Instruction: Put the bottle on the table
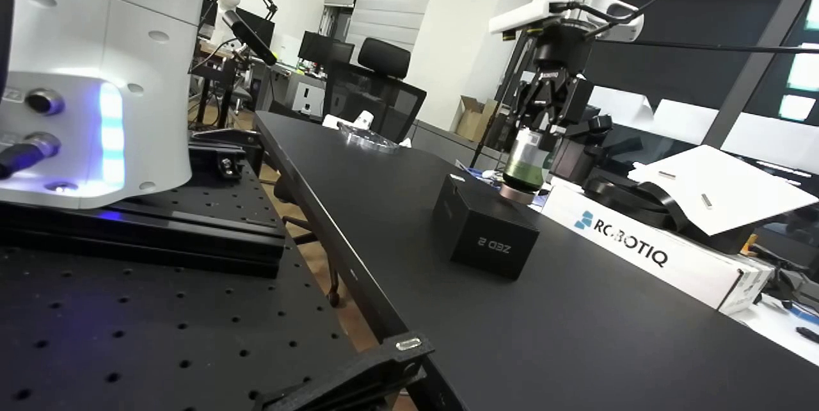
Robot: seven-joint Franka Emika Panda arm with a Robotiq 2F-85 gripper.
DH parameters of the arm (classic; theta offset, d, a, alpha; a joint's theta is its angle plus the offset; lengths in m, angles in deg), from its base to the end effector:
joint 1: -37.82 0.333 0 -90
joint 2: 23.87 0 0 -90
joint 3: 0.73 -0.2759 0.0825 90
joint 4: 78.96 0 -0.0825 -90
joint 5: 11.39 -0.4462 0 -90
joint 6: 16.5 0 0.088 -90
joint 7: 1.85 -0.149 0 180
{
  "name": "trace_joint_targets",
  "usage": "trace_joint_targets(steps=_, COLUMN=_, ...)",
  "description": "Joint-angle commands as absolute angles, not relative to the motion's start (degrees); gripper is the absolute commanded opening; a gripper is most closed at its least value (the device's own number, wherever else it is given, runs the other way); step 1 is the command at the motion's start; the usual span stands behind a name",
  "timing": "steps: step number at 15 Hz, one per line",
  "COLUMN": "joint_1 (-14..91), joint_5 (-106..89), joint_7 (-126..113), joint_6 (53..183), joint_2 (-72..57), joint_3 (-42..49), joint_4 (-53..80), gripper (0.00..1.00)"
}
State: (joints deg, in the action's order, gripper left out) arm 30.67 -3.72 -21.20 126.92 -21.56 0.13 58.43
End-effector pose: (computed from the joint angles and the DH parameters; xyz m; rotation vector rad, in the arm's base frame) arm 0.5370 -0.0781 0.1755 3.0096 -0.5671 0.1115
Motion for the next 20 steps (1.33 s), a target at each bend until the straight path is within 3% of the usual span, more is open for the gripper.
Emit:
trace_joint_targets(steps=1, joint_1=31.6, joint_5=-4.59, joint_7=-20.0, joint_6=126.57, joint_2=-14.94, joint_3=2.39, joint_4=52.02, gripper=0.45)
trace_joint_targets(steps=20, joint_1=33.31, joint_5=-6.28, joint_7=-19.12, joint_6=128.01, joint_2=-5.35, joint_3=6.26, joint_4=44.64, gripper=0.45)
